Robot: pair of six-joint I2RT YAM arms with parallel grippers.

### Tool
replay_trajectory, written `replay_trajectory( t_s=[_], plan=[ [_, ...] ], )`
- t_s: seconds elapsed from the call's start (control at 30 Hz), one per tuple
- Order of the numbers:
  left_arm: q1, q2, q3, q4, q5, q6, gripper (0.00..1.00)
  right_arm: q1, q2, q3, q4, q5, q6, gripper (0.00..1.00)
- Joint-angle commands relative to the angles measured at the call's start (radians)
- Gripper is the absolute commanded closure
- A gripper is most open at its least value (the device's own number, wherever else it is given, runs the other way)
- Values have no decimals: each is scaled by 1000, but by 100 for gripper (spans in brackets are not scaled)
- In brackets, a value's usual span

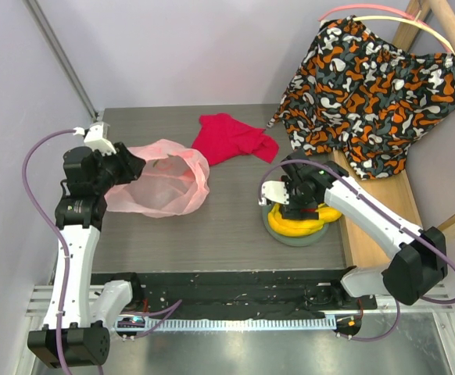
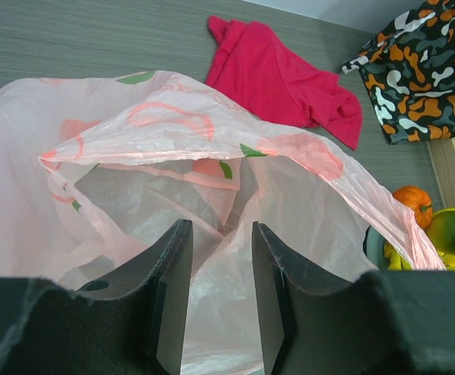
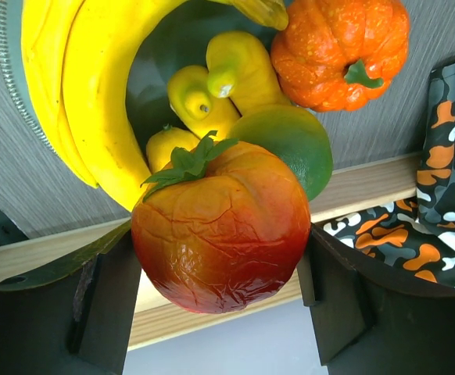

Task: Take the fake fruits out of the plastic bag
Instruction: Place the fake fruit on the plate.

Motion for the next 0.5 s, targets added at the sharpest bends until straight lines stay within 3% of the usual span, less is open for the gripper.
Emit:
replay_trajectory(
  t_s=[0.0,0.23,0.47],
  plan=[
    [6,-20,2,26,25,1,60,-4,9,-11,51,27,-9,68],
    [4,-16,2,26,33,-1,60,-5,12,-47,79,33,-7,57],
    [9,-15,-1,25,36,-4,59,-4,-6,-61,117,45,-6,29]
  ],
)
